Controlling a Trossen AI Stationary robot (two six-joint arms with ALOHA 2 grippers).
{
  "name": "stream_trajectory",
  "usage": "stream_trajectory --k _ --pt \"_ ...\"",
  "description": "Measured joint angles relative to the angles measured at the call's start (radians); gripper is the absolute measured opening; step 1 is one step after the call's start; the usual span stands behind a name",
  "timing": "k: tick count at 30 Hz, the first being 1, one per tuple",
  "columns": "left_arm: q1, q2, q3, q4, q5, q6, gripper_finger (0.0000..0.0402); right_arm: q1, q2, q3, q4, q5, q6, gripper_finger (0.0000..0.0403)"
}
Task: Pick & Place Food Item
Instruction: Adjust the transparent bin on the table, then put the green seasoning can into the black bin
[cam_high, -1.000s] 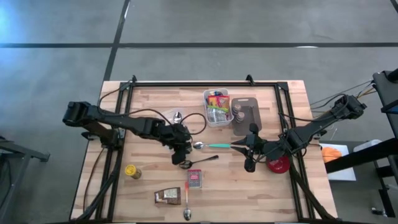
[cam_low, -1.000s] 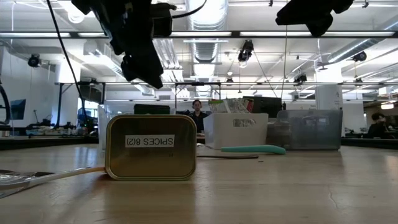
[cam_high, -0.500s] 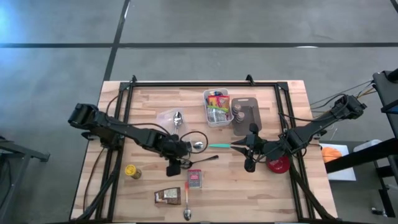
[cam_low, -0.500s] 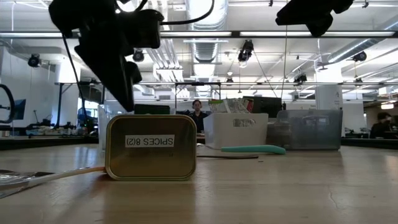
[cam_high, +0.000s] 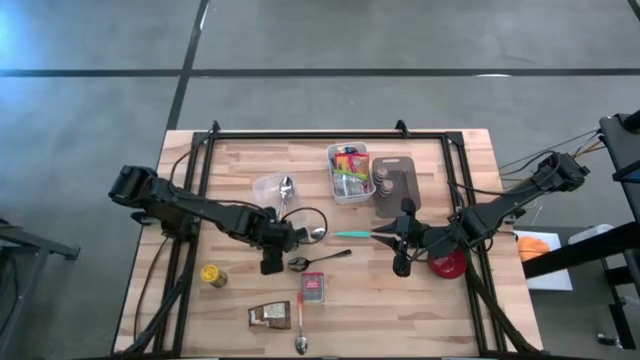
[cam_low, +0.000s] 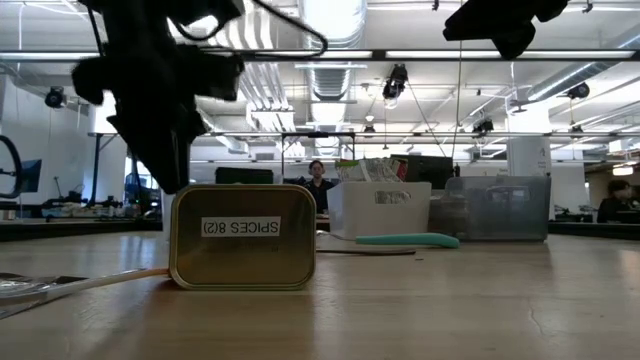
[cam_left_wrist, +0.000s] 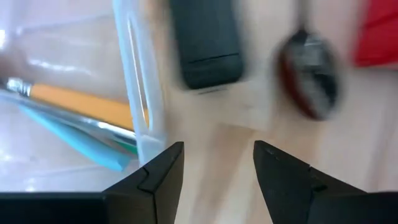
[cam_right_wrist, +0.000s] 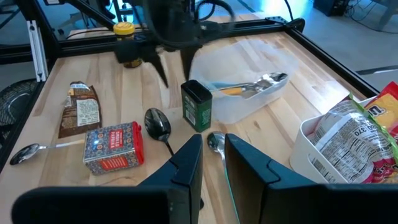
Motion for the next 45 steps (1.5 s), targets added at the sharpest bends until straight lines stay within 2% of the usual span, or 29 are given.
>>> stream_trajectory --k 6,16,25,35,38,45 --pt "0.068 0.000 -0.049 0.022 -0.015 0.000 0.0195 0.000 0.000 0.000 0.000 0.000 0.000 0.0067" --pt "0.072 -0.007 -0.015 0.069 0.132 0.039 0.0195 0.000 0.000 0.000 0.000 0.000 0.000 0.0067" --pt "0.072 -0.013 0.038 0.041 0.129 -0.002 0.0195 0.000 0.000 0.000 0.000 0.000 0.000 0.0067" --pt "0.082 -0.013 0.041 0.052 0.089 -0.007 0.0199 0.000 0.000 0.000 0.000 0.000 0.000 0.0067" --pt "0.083 -0.013 0.041 0.069 0.087 -0.009 0.0216 0.000 0.000 0.000 0.000 0.000 0.000 0.0067" --pt "0.083 -0.013 0.042 0.114 0.086 -0.006 0.0295 0.000 0.000 0.000 0.000 0.000 0.000 0.0067"
